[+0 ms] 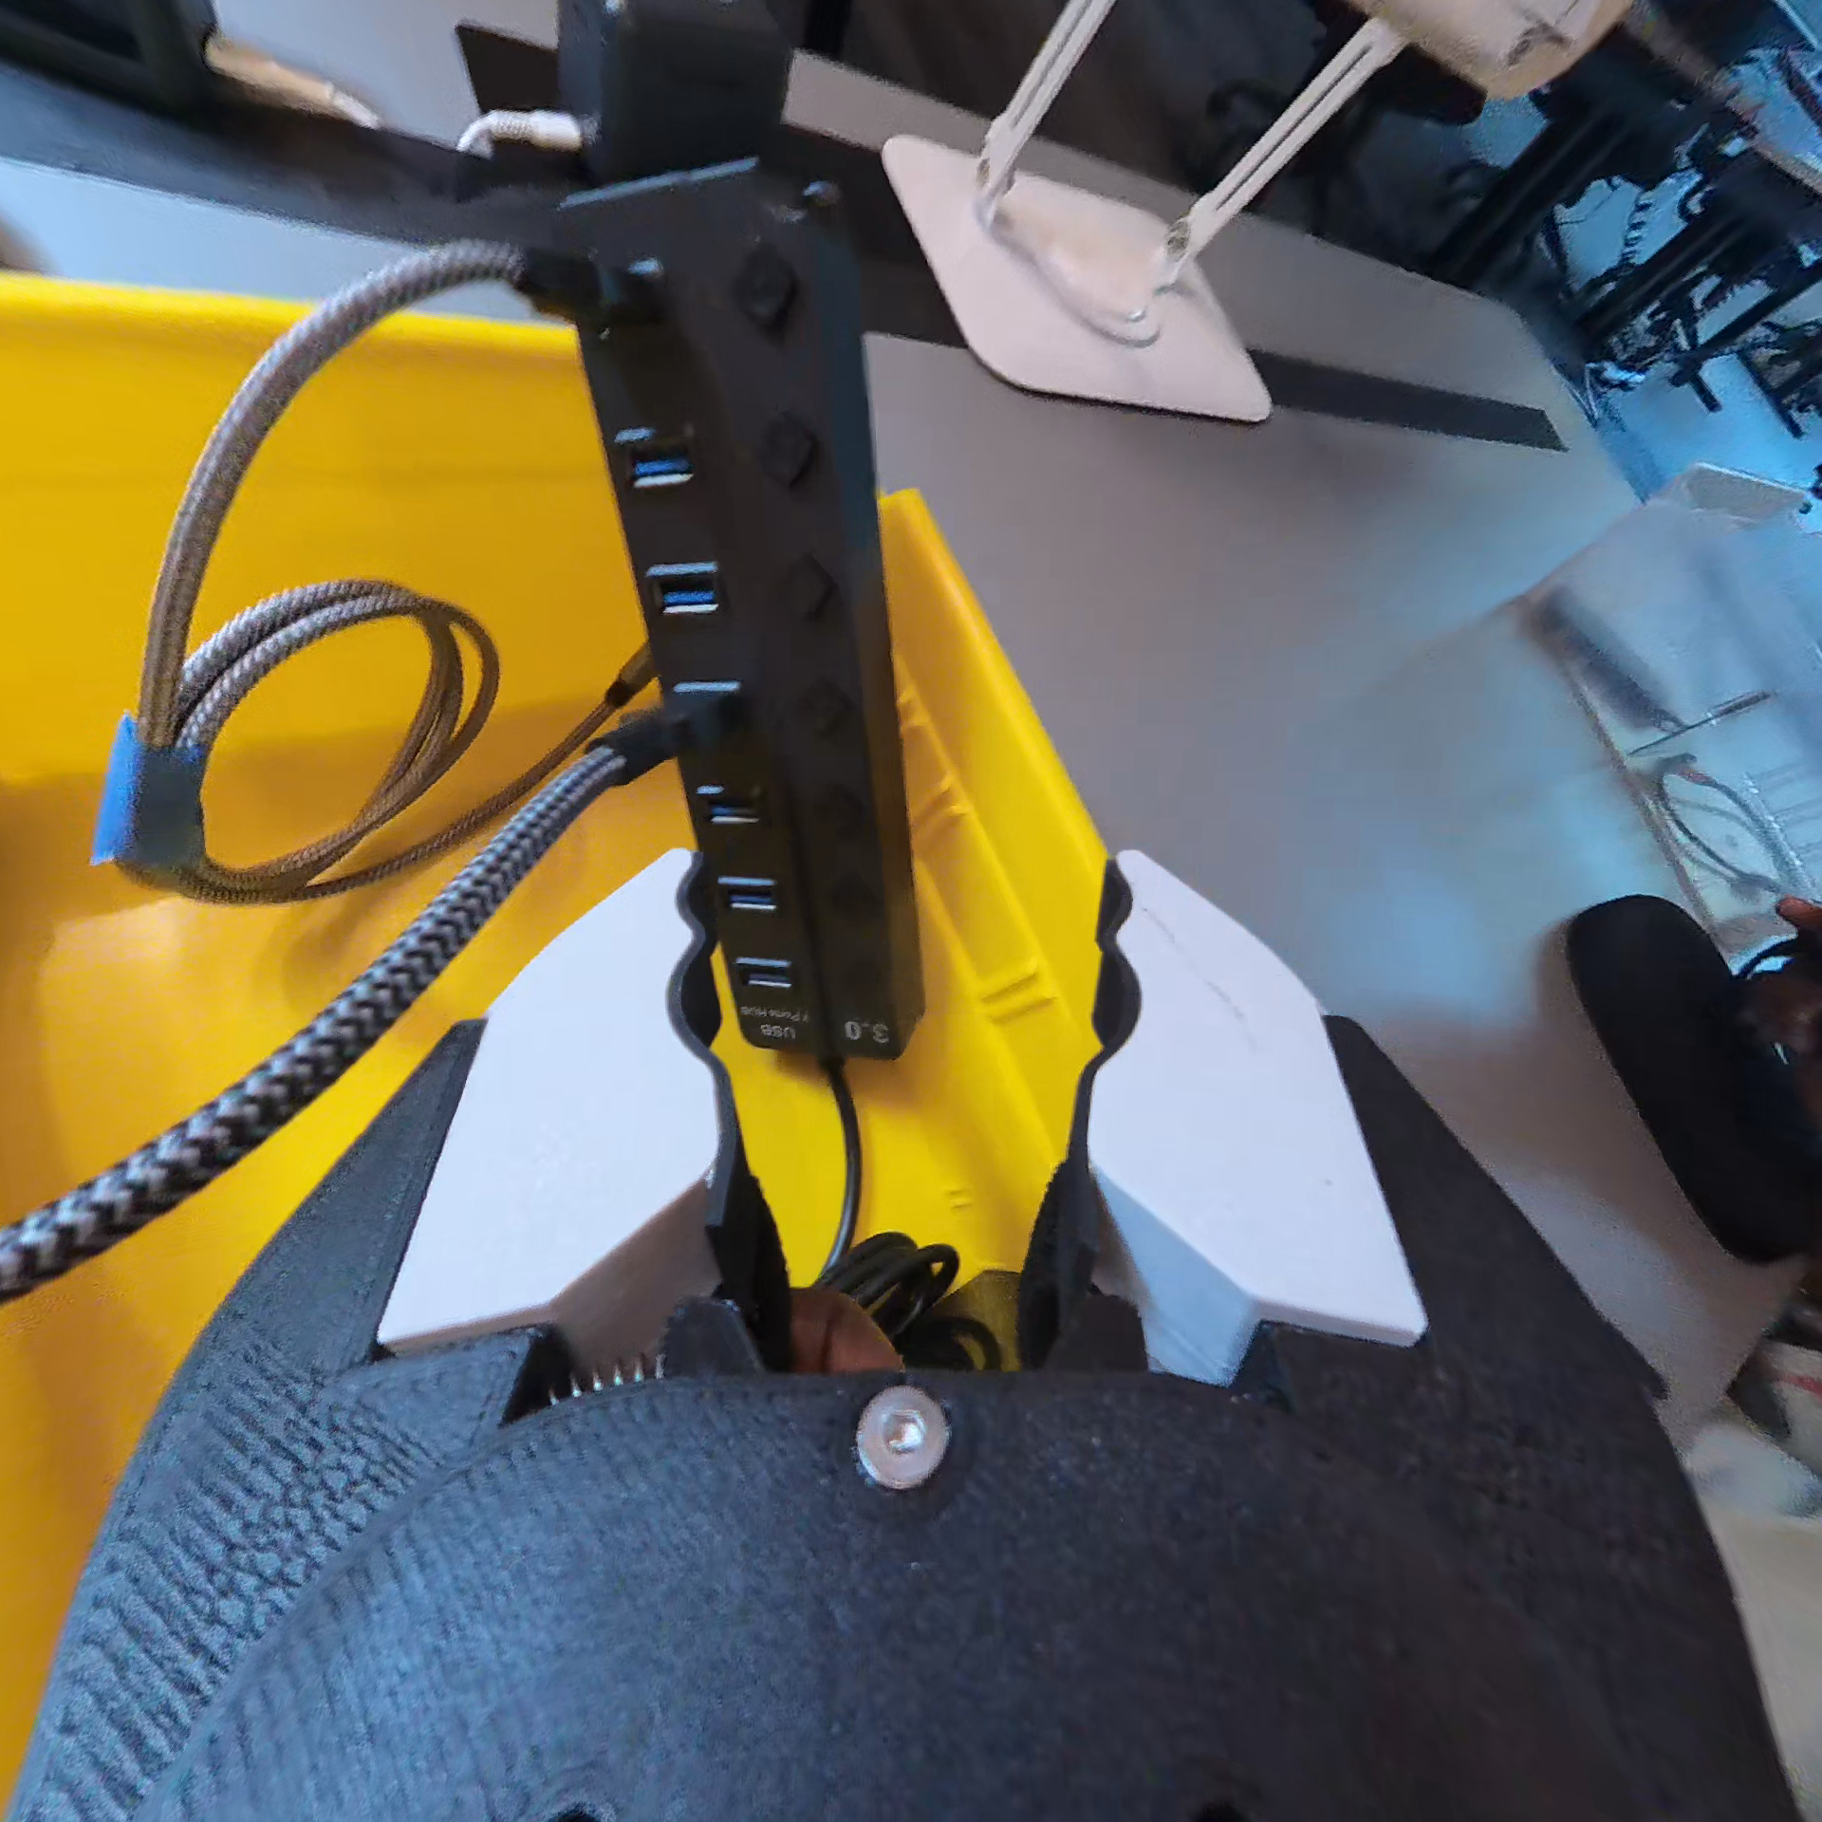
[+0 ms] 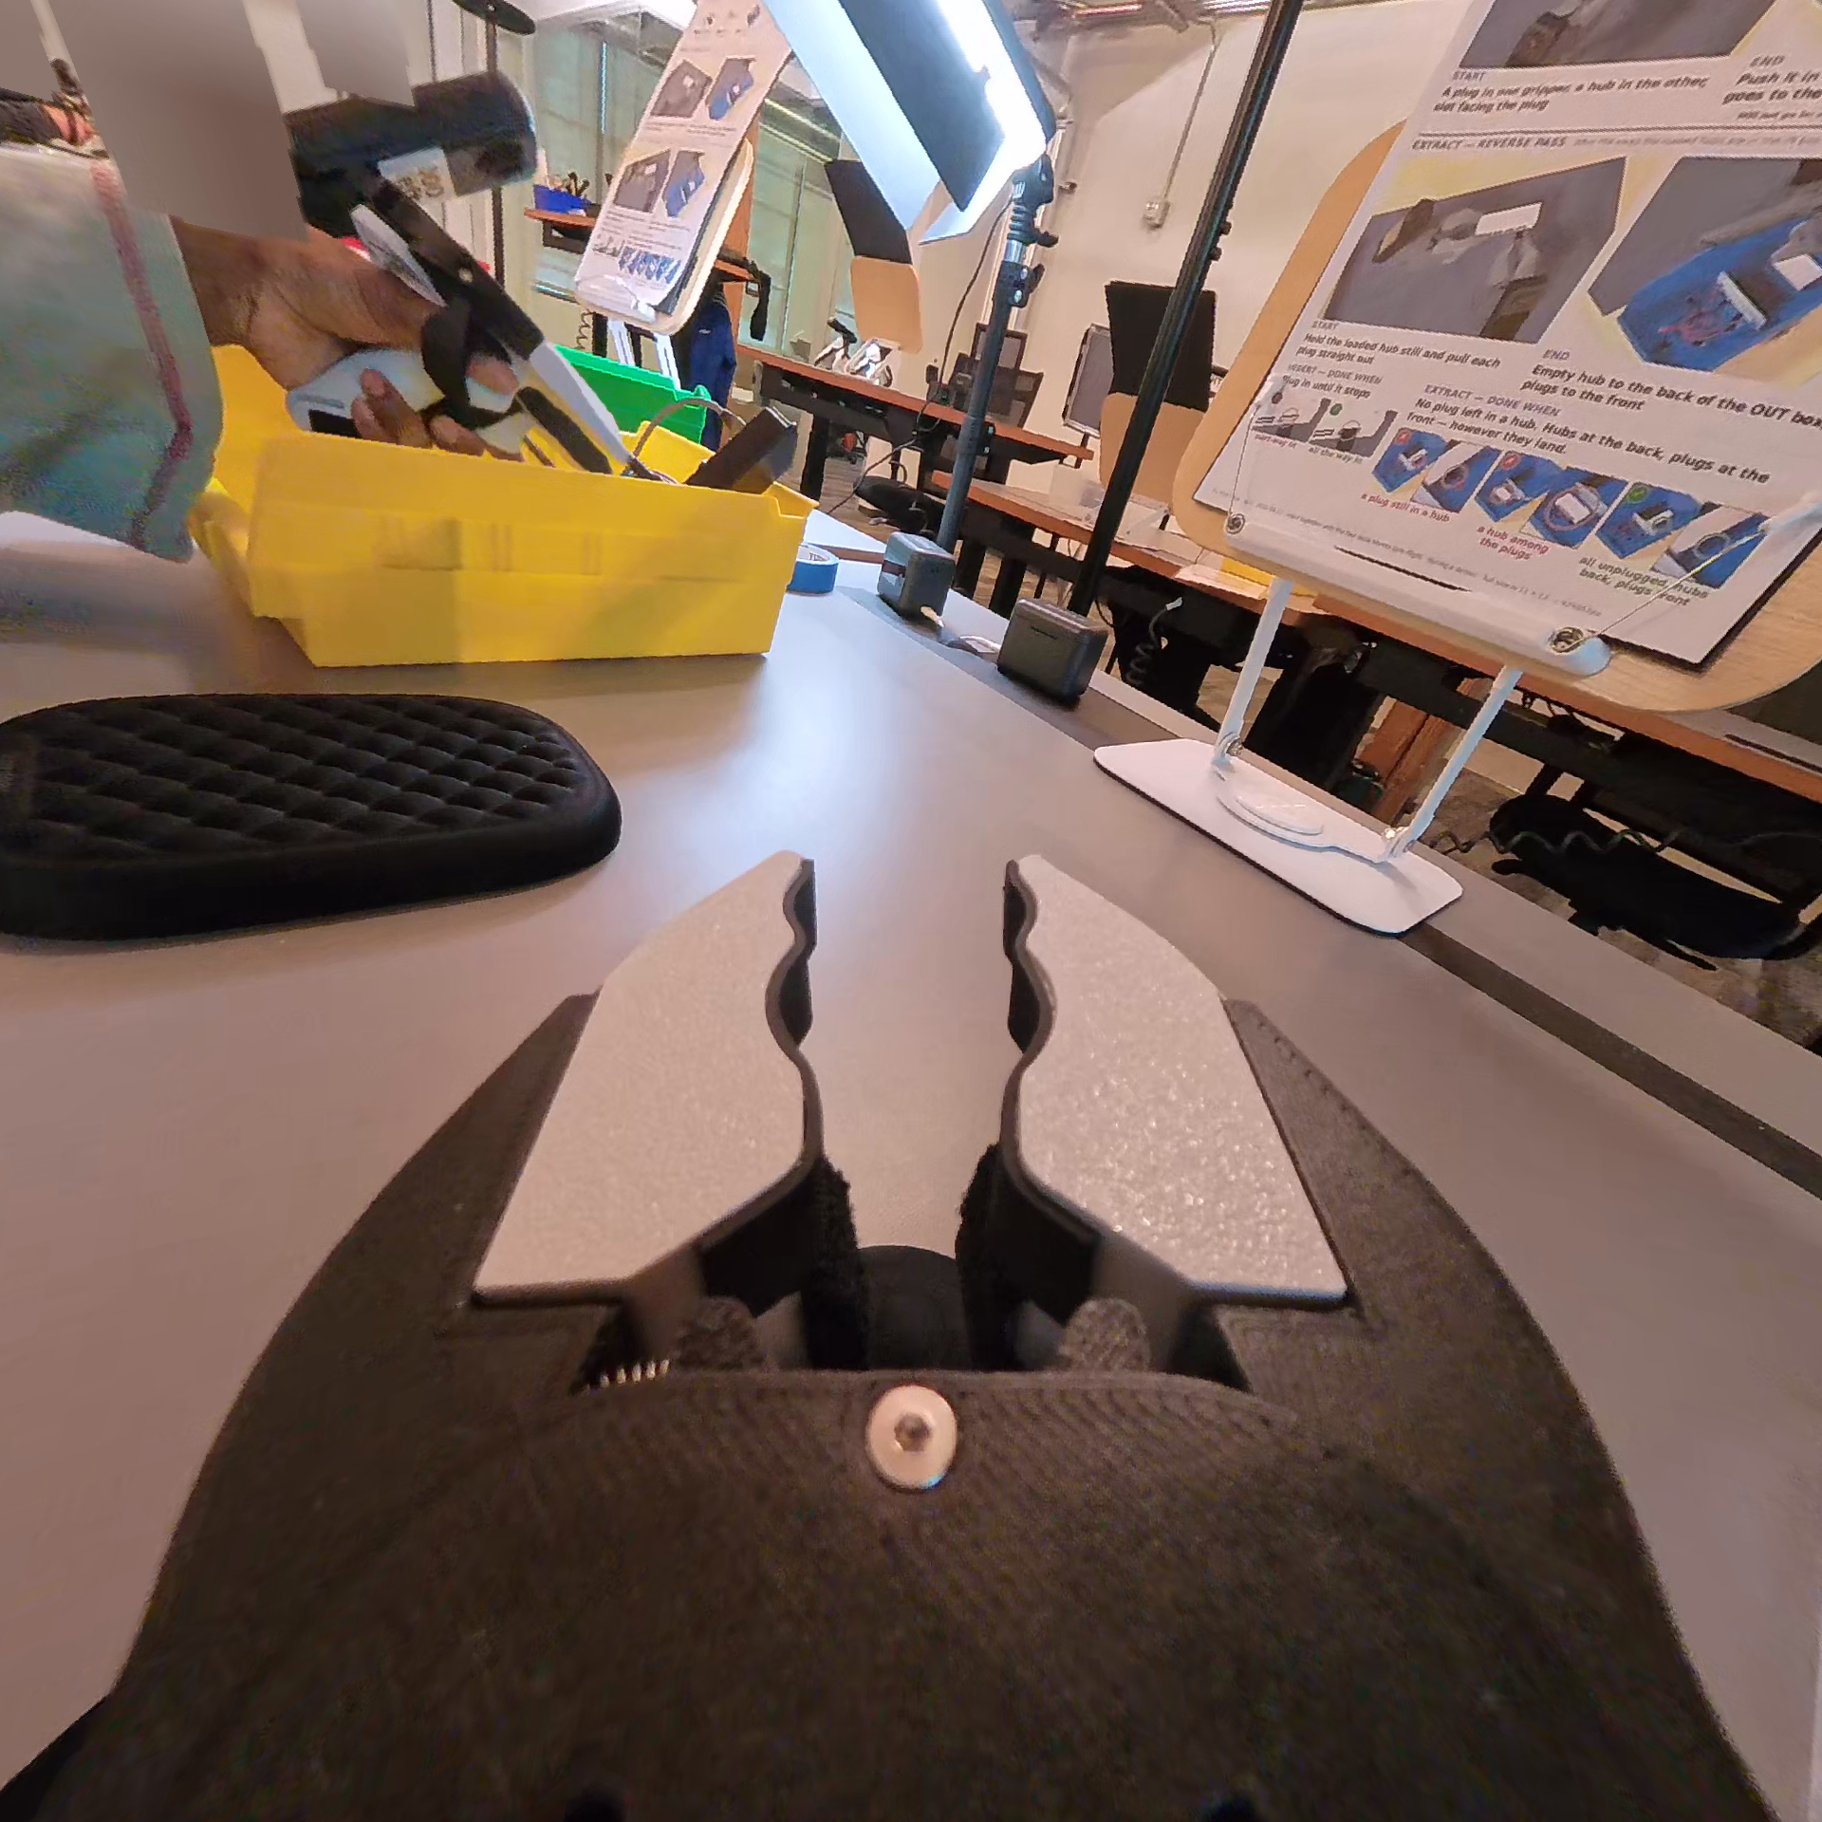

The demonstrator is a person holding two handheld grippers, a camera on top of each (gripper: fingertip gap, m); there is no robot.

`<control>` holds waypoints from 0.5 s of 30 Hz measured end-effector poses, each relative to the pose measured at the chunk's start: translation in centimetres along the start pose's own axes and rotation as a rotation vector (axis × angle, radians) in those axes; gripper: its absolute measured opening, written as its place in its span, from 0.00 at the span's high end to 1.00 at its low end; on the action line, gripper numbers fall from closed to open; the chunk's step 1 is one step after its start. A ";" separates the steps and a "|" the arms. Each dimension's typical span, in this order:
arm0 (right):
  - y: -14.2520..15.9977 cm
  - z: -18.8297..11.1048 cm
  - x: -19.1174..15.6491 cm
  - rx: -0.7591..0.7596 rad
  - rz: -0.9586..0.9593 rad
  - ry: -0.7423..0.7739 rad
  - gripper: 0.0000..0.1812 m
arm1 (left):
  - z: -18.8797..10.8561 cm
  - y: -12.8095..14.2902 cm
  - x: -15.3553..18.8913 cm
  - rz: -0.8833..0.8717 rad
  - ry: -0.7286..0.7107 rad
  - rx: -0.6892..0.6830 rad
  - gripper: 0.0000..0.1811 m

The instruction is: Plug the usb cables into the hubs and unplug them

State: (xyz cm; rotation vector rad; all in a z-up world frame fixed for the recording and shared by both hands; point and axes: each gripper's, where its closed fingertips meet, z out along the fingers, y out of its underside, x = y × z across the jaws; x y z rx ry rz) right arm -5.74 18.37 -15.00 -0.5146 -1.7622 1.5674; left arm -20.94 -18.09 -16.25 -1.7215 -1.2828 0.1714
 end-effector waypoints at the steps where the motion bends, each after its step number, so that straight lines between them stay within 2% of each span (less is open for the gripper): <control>1: 0.0 0.0 0.0 0.000 -0.002 -0.001 0.80 | 0.2 0.1 -0.4 -0.037 0.005 -0.013 0.58; 4: -0.1 0.0 -0.1 0.004 -0.015 0.004 0.80 | 0.6 -0.5 -1.1 -0.135 0.029 -0.023 0.58; 10: 0.0 0.1 -0.2 -0.007 -0.024 0.002 0.81 | 1.6 -1.0 -2.5 -0.215 0.029 -0.064 0.55; 12: 0.1 0.1 -0.2 -0.011 -0.029 0.001 0.81 | 1.5 -1.2 -2.1 -0.199 0.043 -0.083 0.55; 15: 0.2 0.2 -0.3 -0.019 -0.031 -0.001 0.81 | 1.4 -0.9 -2.0 -0.095 -0.015 -0.139 0.56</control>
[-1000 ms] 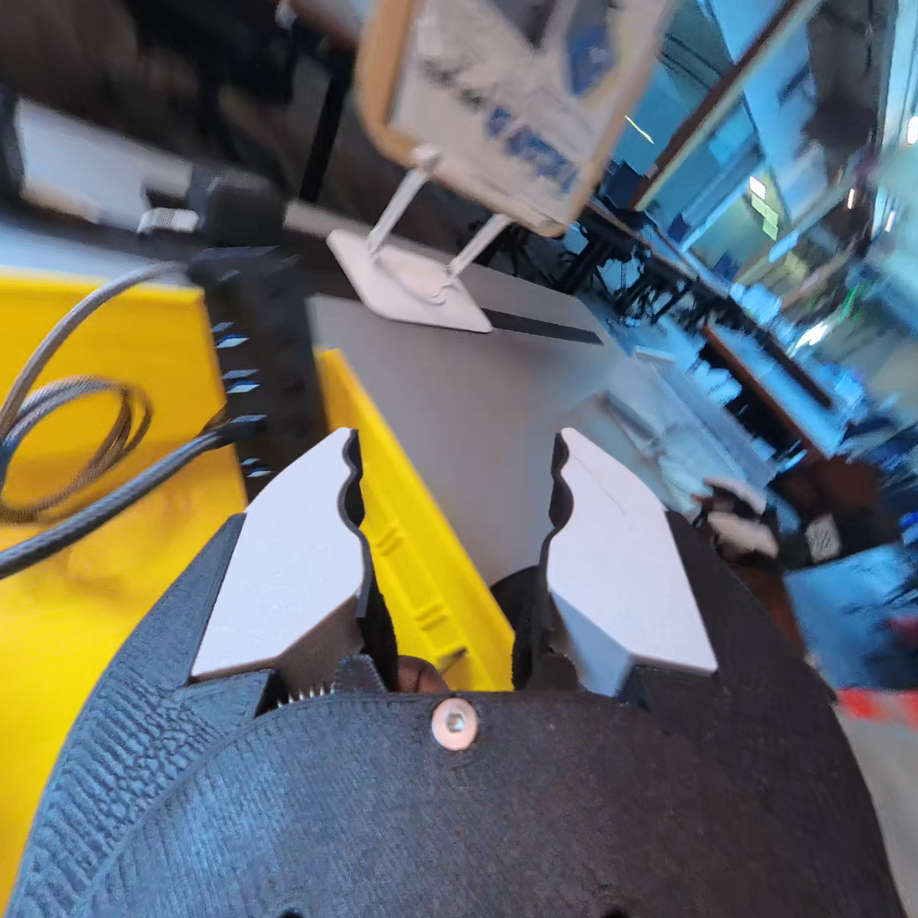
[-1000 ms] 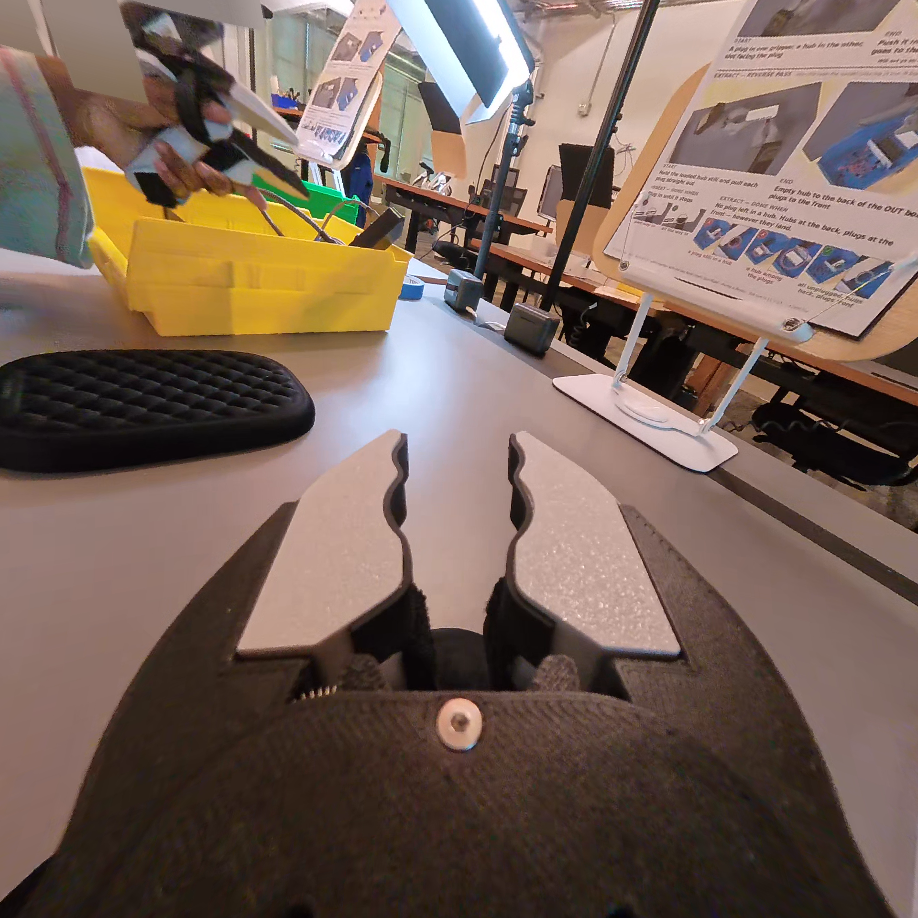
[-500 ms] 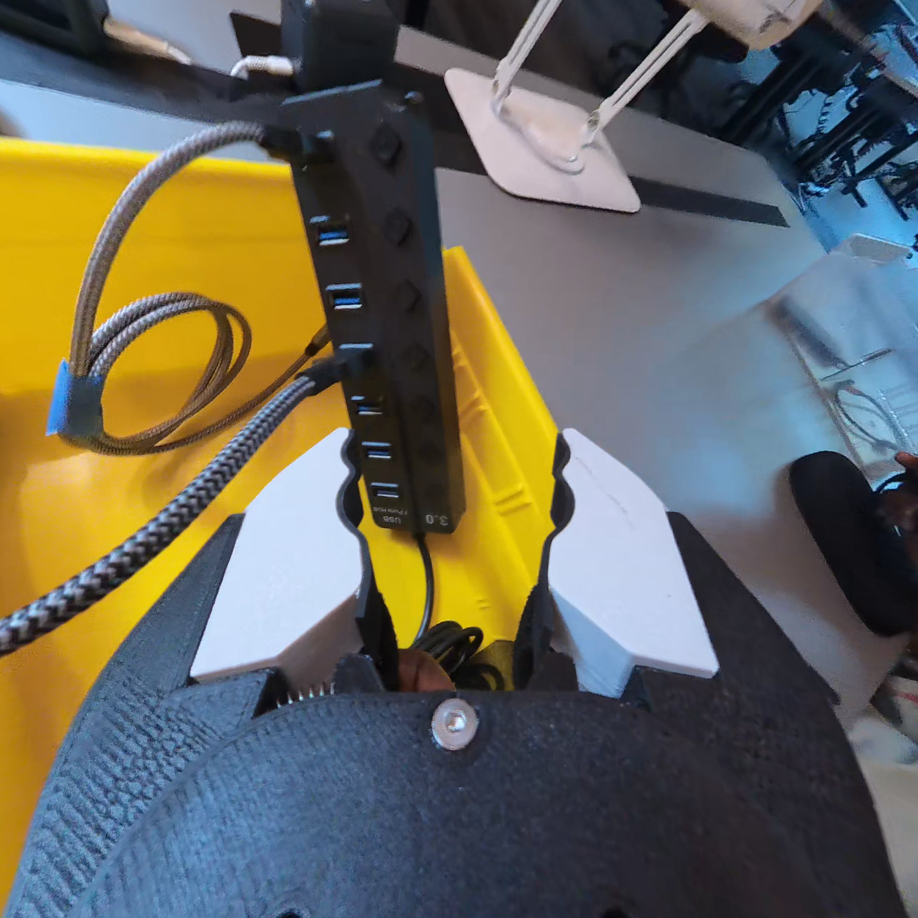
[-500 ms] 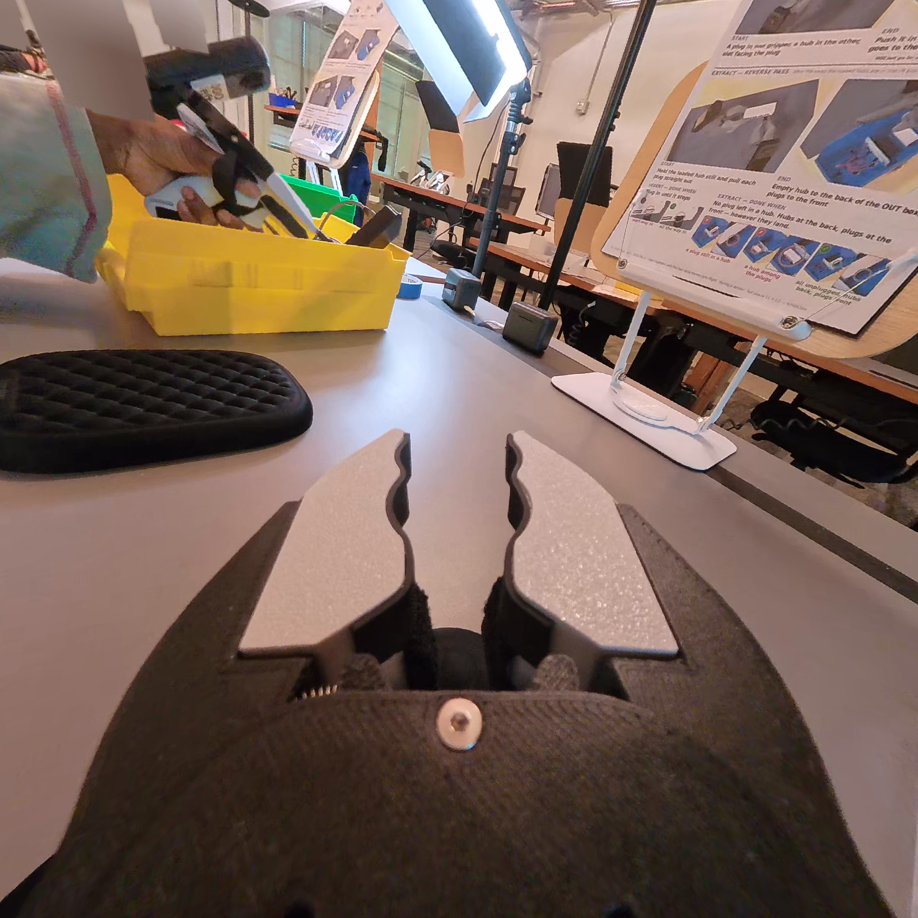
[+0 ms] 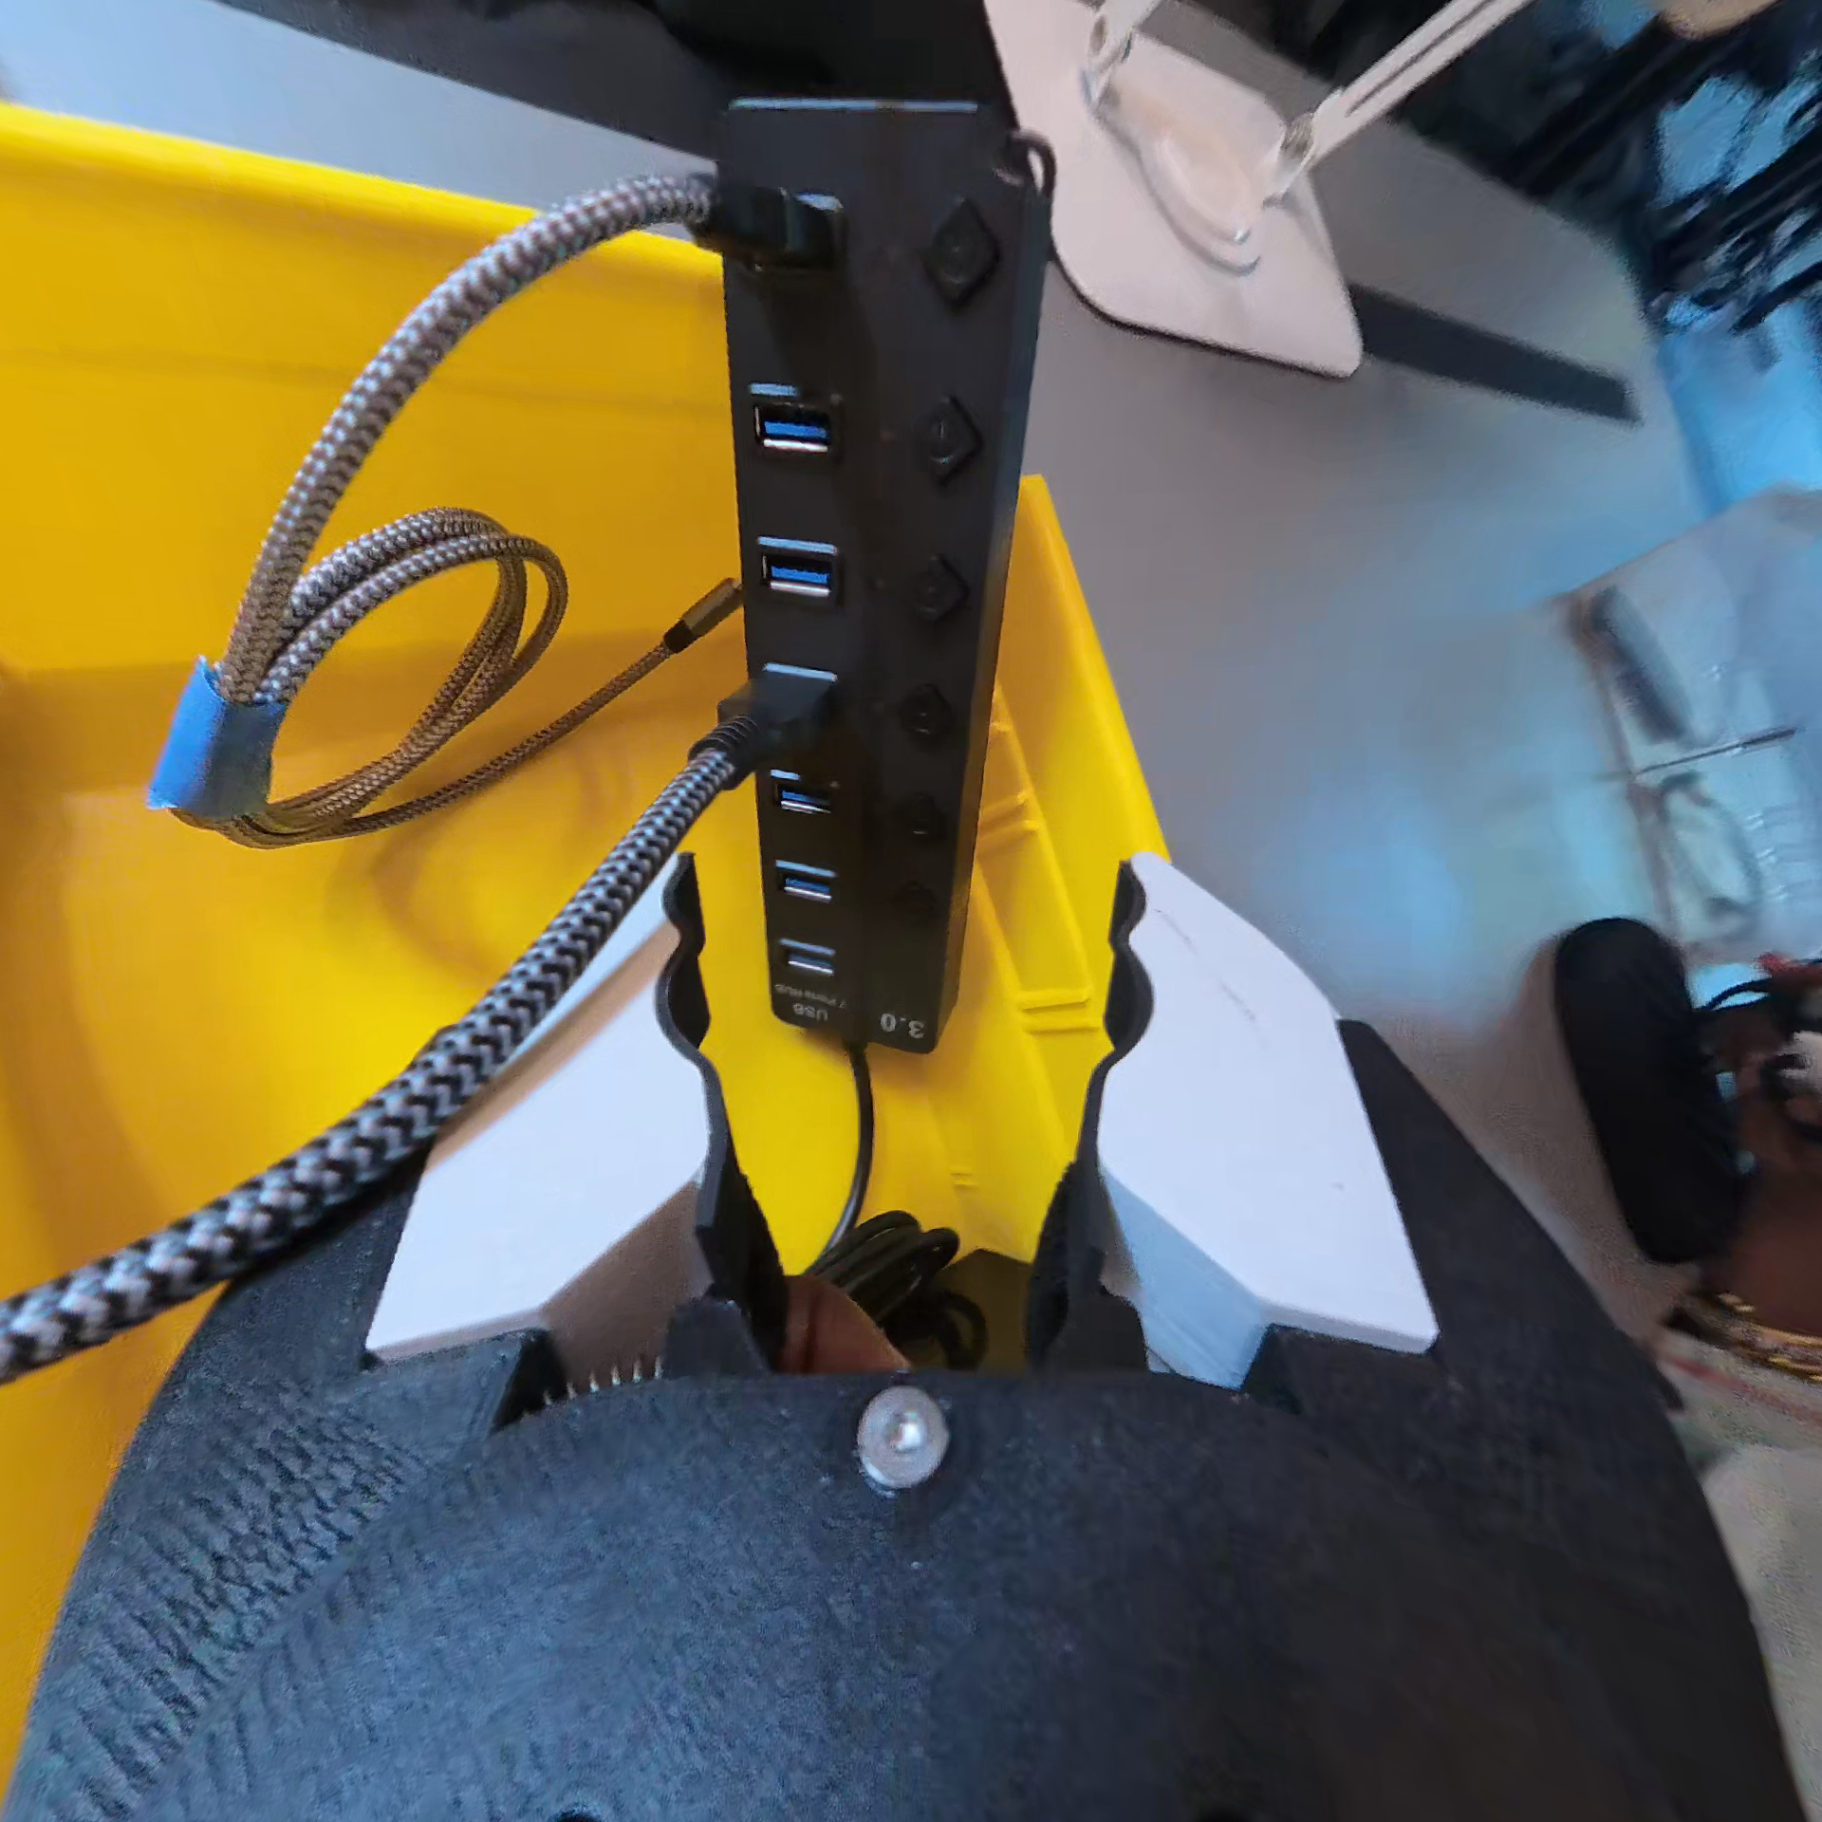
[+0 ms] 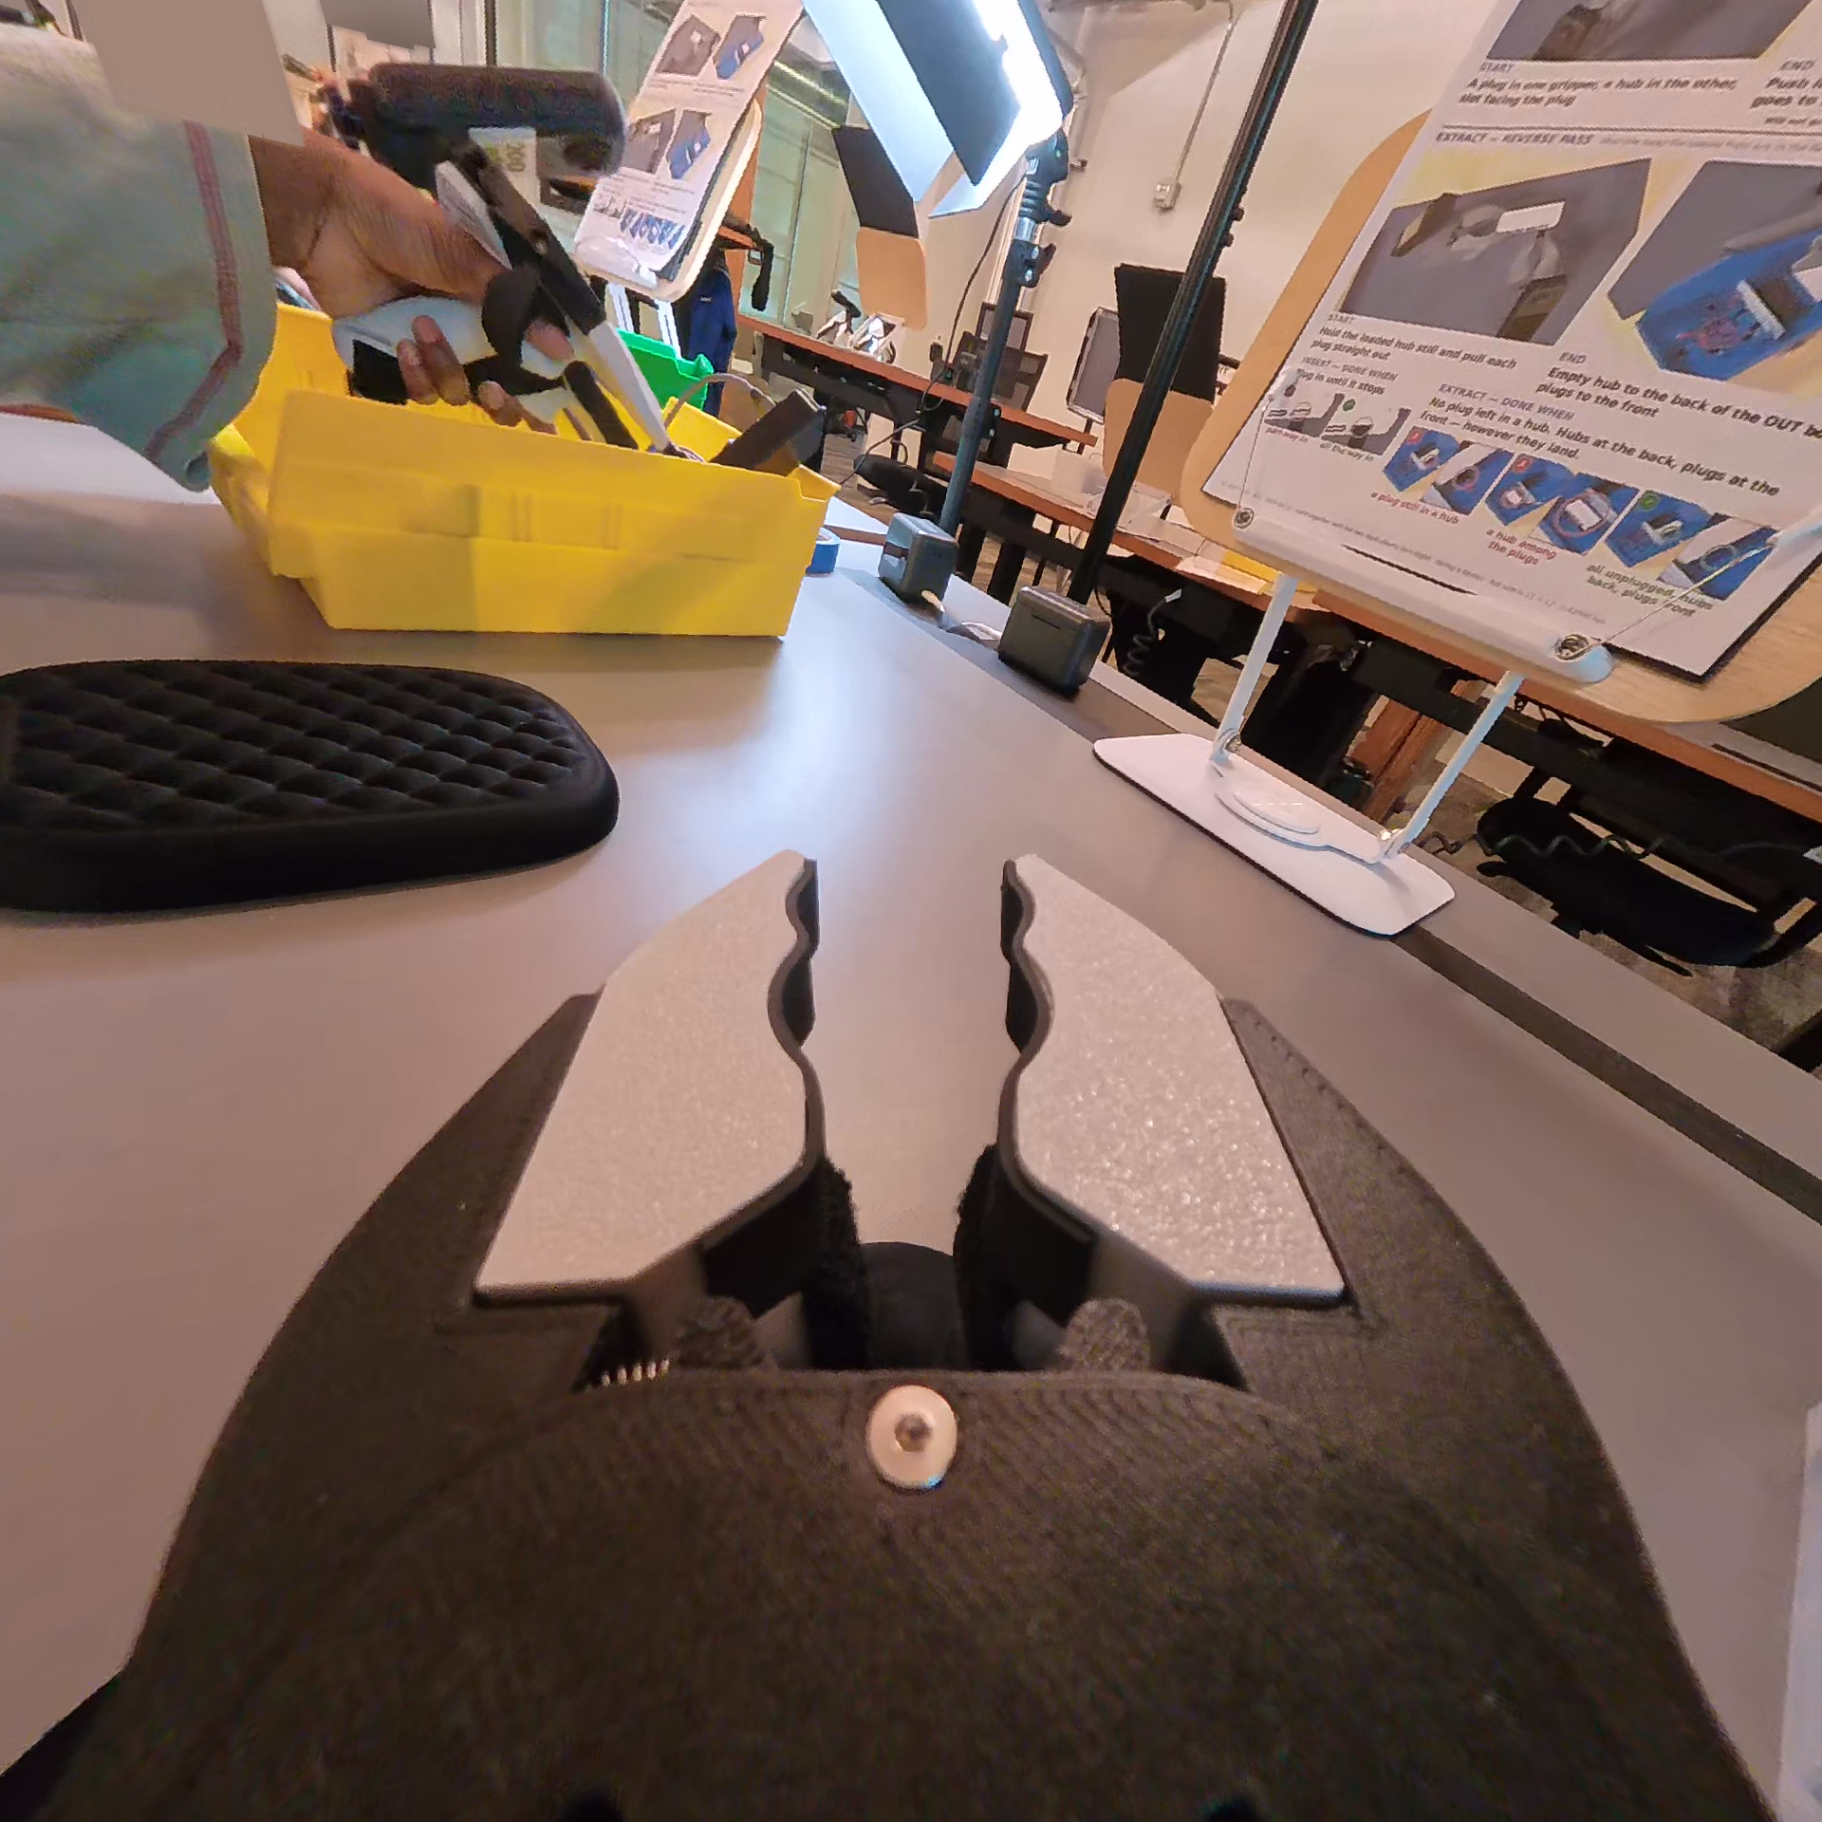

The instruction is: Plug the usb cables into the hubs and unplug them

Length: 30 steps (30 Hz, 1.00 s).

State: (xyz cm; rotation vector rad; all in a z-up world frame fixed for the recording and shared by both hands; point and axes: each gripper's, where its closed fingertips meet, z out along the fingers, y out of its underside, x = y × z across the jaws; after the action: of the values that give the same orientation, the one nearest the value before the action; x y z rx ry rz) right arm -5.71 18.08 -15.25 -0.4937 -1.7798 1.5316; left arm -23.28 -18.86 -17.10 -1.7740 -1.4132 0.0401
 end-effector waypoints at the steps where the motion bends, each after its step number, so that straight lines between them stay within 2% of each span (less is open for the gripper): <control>1: 0.0 0.0 0.0 -0.003 -0.002 0.000 0.81 | 0.2 0.1 0.0 0.025 -0.019 -0.013 0.56; 9: 0.0 0.0 -0.2 -0.004 -0.014 -0.002 0.81 | 3.1 1.2 -1.8 0.036 -0.040 -0.206 0.57; 15: 0.1 0.1 -0.2 -0.006 -0.020 -0.004 0.81 | 4.0 0.4 -0.9 0.050 0.047 -0.177 0.65; 18: 0.2 0.2 -0.4 -0.018 -0.036 -0.008 0.81 | 5.0 0.1 -0.5 0.155 0.077 -0.111 0.67; 19: 0.2 0.2 -0.5 -0.022 -0.042 -0.010 0.81 | 5.3 0.1 0.1 0.153 0.116 -0.084 0.71; 22: 0.4 0.3 -0.6 -0.031 -0.052 -0.014 0.81 | 5.9 -0.2 0.6 0.137 0.183 0.021 0.72; 24: 0.4 0.3 -0.7 -0.037 -0.051 -0.018 0.81 | 5.3 -0.5 0.3 0.203 0.127 0.031 0.72; 28: 0.5 0.4 -0.7 -0.039 -0.053 -0.018 0.81 | 2.5 -2.8 1.6 0.407 0.004 0.163 0.72; 30: 0.5 0.4 -0.7 -0.039 -0.054 -0.018 0.81 | 0.5 -4.2 2.1 0.548 -0.128 0.218 0.72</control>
State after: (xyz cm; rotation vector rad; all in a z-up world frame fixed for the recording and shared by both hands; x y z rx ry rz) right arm -5.65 17.44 -15.92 -0.4481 -1.8254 1.4710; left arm -26.03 -16.80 -13.90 -1.9435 -0.9257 0.5828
